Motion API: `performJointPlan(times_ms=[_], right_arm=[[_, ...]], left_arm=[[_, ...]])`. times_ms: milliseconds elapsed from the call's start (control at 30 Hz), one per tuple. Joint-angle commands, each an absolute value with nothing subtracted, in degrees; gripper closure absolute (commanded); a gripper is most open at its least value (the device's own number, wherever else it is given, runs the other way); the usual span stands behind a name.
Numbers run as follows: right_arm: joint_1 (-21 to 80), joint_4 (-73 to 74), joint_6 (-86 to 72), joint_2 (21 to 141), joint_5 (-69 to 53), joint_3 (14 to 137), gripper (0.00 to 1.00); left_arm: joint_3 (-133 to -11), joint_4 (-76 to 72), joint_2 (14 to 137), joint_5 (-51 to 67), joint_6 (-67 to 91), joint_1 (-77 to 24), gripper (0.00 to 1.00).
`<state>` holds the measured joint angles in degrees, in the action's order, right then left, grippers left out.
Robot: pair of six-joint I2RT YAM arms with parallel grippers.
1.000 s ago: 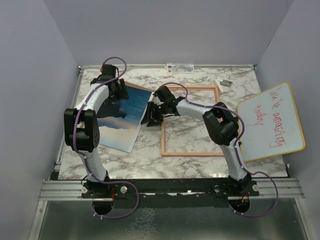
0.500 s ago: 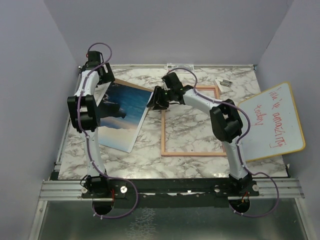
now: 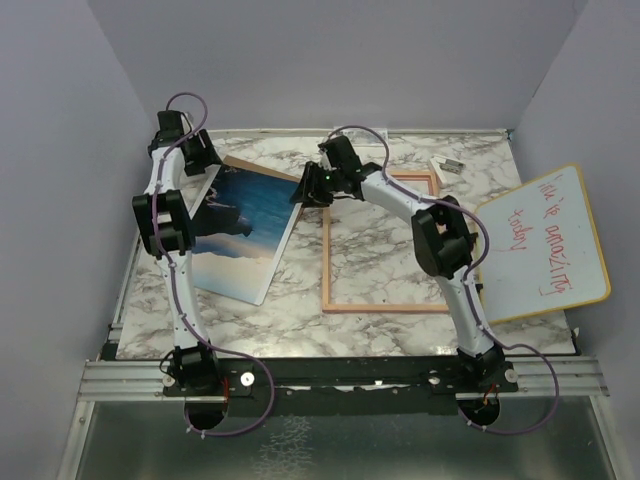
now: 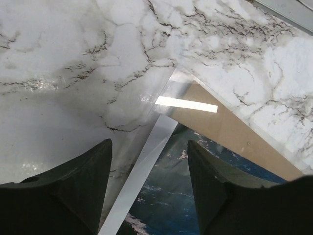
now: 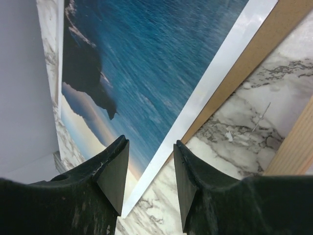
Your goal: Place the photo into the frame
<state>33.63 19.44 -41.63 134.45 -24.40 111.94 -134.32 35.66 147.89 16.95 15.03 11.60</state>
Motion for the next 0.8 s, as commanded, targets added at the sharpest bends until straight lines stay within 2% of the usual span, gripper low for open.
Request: performJointPlan(times_ms=[0, 167, 500, 767], right_arm=[[33.31, 18.28, -39.41, 139.42, -27.02, 114.22, 0.54], [33.44, 17.67, -39.80, 143.30, -30.03, 116.00, 0.54], [33.40, 28.36, -39.74, 149.00, -26.77, 121.66, 0.55], [33.47, 34.05, -39.37, 152.18, -25.40, 124.71, 0.54]], left_arm=[[-133.32, 36.13, 151.33, 23.54, 16.83, 12.52, 0.37], [-133.64, 36.12, 153.67, 31.24, 20.29, 15.09, 0.42], [-135.49, 35.55, 158.86, 39.53, 25.27, 15.96, 0.44], [-133.90, 28.27, 159.18, 46.07, 35.56, 17.10, 0.50]])
